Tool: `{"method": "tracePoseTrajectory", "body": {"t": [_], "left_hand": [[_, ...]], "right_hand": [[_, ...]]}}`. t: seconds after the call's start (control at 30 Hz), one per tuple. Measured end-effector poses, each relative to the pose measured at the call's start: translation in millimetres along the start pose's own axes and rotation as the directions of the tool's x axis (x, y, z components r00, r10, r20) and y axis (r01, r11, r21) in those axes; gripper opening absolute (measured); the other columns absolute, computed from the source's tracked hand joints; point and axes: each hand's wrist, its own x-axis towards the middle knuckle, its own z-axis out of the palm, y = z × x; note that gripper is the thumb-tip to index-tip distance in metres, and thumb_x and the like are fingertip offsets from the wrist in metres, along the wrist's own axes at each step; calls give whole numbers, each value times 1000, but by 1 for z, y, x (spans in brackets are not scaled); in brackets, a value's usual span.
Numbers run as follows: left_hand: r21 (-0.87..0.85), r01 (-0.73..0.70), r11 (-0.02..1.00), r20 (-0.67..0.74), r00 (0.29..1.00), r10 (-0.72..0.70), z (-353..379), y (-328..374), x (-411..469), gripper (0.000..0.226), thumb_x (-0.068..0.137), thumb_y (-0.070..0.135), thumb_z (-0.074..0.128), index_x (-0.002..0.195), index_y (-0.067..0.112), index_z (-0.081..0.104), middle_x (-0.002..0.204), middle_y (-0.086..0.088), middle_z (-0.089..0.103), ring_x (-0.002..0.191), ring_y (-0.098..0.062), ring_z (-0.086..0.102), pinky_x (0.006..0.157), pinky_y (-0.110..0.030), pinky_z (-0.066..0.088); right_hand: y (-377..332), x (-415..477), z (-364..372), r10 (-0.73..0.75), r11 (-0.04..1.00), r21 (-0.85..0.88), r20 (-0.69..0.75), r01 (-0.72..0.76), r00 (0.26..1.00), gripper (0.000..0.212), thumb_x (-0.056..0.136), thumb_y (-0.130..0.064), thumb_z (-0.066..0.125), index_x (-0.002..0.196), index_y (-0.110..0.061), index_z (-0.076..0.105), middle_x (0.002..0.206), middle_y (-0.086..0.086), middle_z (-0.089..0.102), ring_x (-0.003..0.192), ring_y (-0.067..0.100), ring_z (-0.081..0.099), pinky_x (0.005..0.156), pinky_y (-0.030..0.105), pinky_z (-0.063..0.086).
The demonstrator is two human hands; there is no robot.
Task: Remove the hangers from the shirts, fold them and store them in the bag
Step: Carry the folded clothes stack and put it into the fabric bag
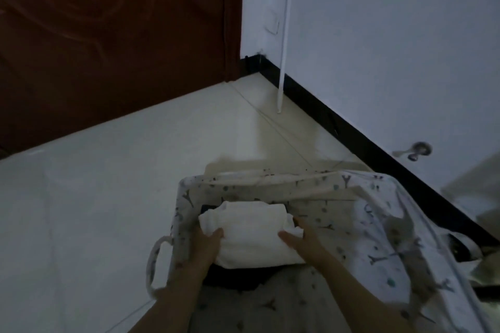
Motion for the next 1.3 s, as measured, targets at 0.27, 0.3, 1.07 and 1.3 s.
{"method": "tracePoseTrajectory", "body": {"t": [0.27, 0.3, 1.07, 1.3], "left_hand": [[164, -110, 980, -1, 994, 111, 4, 3, 15, 65, 94, 6, 50, 148, 2, 14, 155, -18, 19, 141, -32, 24, 112, -36, 23], [185, -115, 976, 14, 993, 114, 2, 9, 6, 64, 94, 5, 50, 148, 1, 15, 155, -18, 20, 141, -33, 25, 113, -37, 23], [170, -491, 854, 478, 799, 364, -170, 488, -524, 18, 93, 7, 55, 84, 19, 66, 85, -3, 72, 81, -23, 67, 78, -38, 52], [80, -701, 708, 738, 519, 431, -115, 538, -647, 19, 94, 10, 55, 87, 20, 69, 86, 4, 72, 82, -13, 67, 75, -28, 51]], "right_hand": [[11, 26, 21, 88, 996, 14, -31, -88, 996, 85, 82, -41, 70, 149, -15, 24, 152, 8, 30, 134, 27, 37, 100, 32, 37], [6, 19, 16, 89, 996, -27, -32, -90, 996, 80, 84, -39, 68, 148, -14, 26, 151, 8, 32, 134, 28, 38, 103, 34, 36], [-368, -676, -240, 198, 877, 466, -581, 122, 790, 16, 95, -9, 52, 89, -14, 66, 82, 6, 73, 69, 20, 67, 64, 26, 51], [-354, -829, -275, 212, 842, 431, -817, 324, 536, 16, 96, -5, 49, 94, -11, 64, 85, 8, 72, 71, 18, 67, 64, 25, 51]]}}
